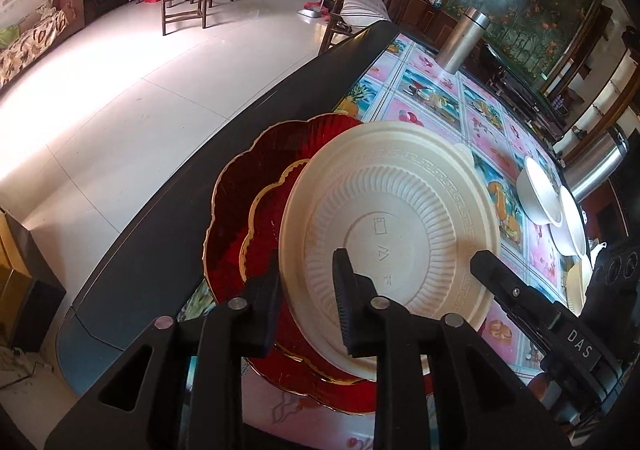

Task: Organize plates and bowls
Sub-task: 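Lower the cream plate into the red plates and open both grippers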

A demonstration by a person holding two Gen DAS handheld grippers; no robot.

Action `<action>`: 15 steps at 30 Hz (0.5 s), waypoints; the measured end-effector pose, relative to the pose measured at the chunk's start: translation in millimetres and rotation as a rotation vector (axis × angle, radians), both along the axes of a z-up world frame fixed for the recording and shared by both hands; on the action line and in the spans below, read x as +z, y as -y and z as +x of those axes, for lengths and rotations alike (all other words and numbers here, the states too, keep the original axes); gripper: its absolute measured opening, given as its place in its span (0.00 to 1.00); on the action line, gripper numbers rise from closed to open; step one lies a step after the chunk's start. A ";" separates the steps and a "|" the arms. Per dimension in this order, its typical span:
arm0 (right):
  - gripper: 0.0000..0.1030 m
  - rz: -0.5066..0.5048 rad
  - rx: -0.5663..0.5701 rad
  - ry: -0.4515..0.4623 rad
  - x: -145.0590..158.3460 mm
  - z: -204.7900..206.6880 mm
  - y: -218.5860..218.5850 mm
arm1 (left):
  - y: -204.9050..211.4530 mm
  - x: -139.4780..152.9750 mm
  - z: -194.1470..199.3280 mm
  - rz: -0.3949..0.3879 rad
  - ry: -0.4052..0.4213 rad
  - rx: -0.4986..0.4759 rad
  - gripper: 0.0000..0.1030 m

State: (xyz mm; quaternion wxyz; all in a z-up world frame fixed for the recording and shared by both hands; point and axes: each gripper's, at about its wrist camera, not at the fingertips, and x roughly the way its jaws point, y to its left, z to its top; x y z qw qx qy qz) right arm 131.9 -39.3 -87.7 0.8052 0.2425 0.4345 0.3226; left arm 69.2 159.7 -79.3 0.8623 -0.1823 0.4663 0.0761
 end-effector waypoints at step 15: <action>0.52 0.004 -0.034 0.015 3.8 0.5 3.3 | -8.1 9.5 0.2 0.000 -0.001 0.040 0.67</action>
